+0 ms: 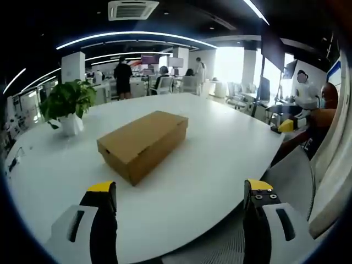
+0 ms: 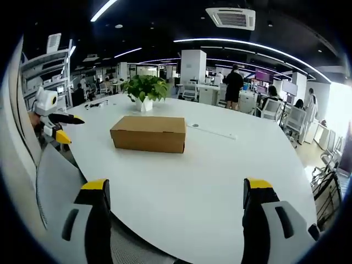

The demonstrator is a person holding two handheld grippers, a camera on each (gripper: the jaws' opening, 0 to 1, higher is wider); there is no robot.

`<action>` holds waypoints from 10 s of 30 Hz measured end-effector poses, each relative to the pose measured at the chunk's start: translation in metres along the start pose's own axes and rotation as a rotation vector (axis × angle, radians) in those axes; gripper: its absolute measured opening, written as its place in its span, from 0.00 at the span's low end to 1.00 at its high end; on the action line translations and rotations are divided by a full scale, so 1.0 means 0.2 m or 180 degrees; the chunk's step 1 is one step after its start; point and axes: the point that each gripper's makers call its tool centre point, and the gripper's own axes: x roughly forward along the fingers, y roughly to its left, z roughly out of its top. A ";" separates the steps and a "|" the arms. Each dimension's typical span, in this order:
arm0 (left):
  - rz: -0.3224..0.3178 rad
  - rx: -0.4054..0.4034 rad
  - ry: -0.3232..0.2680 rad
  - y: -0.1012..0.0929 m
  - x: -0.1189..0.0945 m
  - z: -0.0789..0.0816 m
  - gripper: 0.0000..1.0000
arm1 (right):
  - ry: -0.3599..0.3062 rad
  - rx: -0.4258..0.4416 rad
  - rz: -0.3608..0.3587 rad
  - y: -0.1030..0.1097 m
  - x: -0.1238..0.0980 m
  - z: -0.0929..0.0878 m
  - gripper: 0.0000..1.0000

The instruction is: Operate the shoe box by opening the lid, removing the specified soft item, and placing it in the target area until the item is outside and the box remains undamaged.

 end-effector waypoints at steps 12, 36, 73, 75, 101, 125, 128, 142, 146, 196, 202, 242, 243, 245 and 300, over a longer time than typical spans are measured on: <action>0.0004 -0.0022 -0.0005 0.01 0.01 -0.01 0.99 | 0.0006 0.0007 -0.0010 -0.01 -0.01 0.00 0.96; -0.0030 -0.0027 0.0023 0.00 0.02 0.01 1.00 | 0.0048 -0.0025 0.0030 -0.04 0.00 0.00 0.96; 0.0082 -0.0168 0.0043 0.09 0.10 0.06 1.00 | 0.0099 -0.0111 0.0223 -0.09 0.13 0.07 0.95; 0.0093 -0.0185 0.0048 0.10 0.11 0.06 1.00 | 0.0103 -0.0121 0.0239 -0.09 0.15 0.08 0.94; 0.0260 -0.0279 0.0000 0.17 0.21 0.08 0.98 | 0.0090 -0.0255 0.0508 -0.07 0.38 0.15 0.94; 0.0439 -0.0375 0.0021 0.27 0.30 0.03 0.90 | 0.0116 -0.0328 0.0598 -0.11 0.59 0.15 0.90; 0.0463 -0.0388 0.0034 0.29 0.30 0.01 0.90 | 0.0122 -0.0343 0.0619 -0.11 0.62 0.15 0.89; 0.0556 -0.0406 0.0093 0.33 0.35 -0.04 0.86 | 0.0168 -0.0418 0.0725 -0.10 0.73 0.13 0.86; 0.0537 -0.0445 0.0075 0.33 0.37 -0.05 0.84 | 0.0200 -0.0466 0.0772 -0.09 0.76 0.11 0.85; 0.0850 -0.0237 0.0202 0.52 0.54 -0.08 0.45 | 0.0249 -0.0750 0.1051 -0.04 1.18 0.11 0.60; 0.0925 -0.0284 0.0220 0.56 0.55 -0.08 0.40 | 0.0278 -0.0820 0.1109 -0.02 1.24 0.10 0.56; 0.1104 -0.0544 0.0200 0.60 0.64 -0.07 0.38 | 0.0418 -0.0785 0.1332 0.04 1.55 0.16 0.50; 0.1105 -0.0543 0.0203 0.61 0.64 -0.07 0.37 | 0.0419 -0.0768 0.1328 0.05 1.54 0.16 0.49; 0.1104 -0.0542 0.0212 0.62 0.64 -0.07 0.37 | 0.0421 -0.0742 0.1319 0.05 1.54 0.16 0.49; 0.0316 -0.0240 0.0621 0.75 0.50 -0.14 0.35 | 0.0497 -0.0477 0.1220 0.27 1.22 0.04 0.34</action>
